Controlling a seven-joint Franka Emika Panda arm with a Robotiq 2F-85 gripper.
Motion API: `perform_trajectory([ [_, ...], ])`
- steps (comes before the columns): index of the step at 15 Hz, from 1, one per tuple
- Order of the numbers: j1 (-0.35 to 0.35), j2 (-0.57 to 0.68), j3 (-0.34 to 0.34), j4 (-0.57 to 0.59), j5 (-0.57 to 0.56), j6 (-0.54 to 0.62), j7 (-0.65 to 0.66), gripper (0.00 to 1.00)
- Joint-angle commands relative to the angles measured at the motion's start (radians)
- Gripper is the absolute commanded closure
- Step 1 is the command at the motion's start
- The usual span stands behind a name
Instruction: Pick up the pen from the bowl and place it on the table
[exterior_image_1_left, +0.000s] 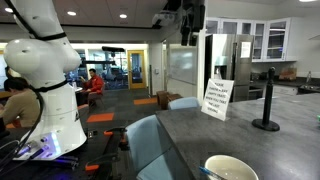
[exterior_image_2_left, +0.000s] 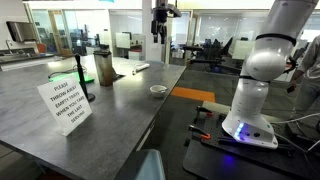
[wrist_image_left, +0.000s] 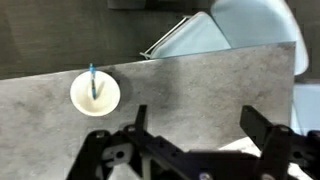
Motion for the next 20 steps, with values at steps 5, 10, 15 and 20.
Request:
perform_trajectory([
  [5,-0.121,0.3,-0.071,0.142,-0.044,0.185,-0.111,0.0],
  [10,-0.172,0.485,-0.041,0.198,-0.034,0.182,-0.174,0.0],
  [15,-0.175,0.598,-0.017,0.224,-0.075,0.19,-0.149,0.0],
  [20,-0.175,0.675,-0.019,0.242,-0.137,0.214,-0.131,0.0],
])
